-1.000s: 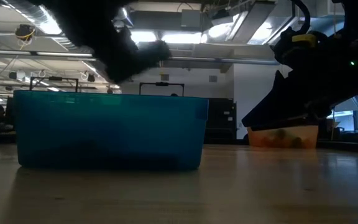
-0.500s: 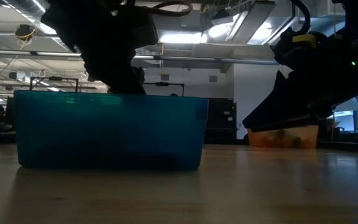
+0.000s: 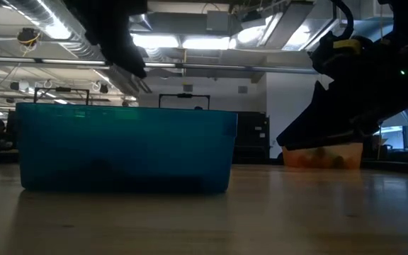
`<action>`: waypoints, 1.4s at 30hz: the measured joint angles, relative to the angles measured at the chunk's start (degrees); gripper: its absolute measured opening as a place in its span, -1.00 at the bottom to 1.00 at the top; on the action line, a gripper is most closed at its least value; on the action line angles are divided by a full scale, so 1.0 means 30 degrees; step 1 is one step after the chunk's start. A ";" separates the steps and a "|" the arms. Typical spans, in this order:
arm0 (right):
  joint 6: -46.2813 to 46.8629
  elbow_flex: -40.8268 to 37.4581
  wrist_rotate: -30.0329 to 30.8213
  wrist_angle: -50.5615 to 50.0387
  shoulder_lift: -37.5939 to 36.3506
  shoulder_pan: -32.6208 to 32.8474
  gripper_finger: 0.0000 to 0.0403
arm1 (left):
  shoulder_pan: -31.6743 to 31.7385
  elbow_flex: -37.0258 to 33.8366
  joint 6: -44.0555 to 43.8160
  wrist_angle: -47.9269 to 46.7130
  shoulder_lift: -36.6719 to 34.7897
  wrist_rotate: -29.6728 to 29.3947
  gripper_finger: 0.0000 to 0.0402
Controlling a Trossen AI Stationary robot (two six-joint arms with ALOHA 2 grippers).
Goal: Sort blocks by size
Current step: Put the blue rectangular block into the blue bin
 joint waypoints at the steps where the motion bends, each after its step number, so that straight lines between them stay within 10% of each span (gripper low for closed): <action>1: 0.0000 0.0000 -0.0002 -0.0001 0.0000 0.0000 0.16 | 0.0188 0.0000 -0.0048 -0.0504 -0.0507 -0.1036 0.10; 10: 0.0007 0.0000 0.0022 0.0018 0.0000 0.0000 0.16 | 0.3902 0.0000 0.0014 -0.2889 -0.2852 -0.7520 0.10; 19: 0.0022 0.0000 -0.0014 0.0018 0.0000 0.0000 0.16 | 0.9441 -0.0603 0.0024 -0.2609 -0.1939 -0.7789 0.10; 42: 0.0071 0.0000 -0.0042 0.0026 0.0000 0.0000 0.16 | 1.8401 -0.1574 0.1496 0.1066 0.5419 -0.0214 0.10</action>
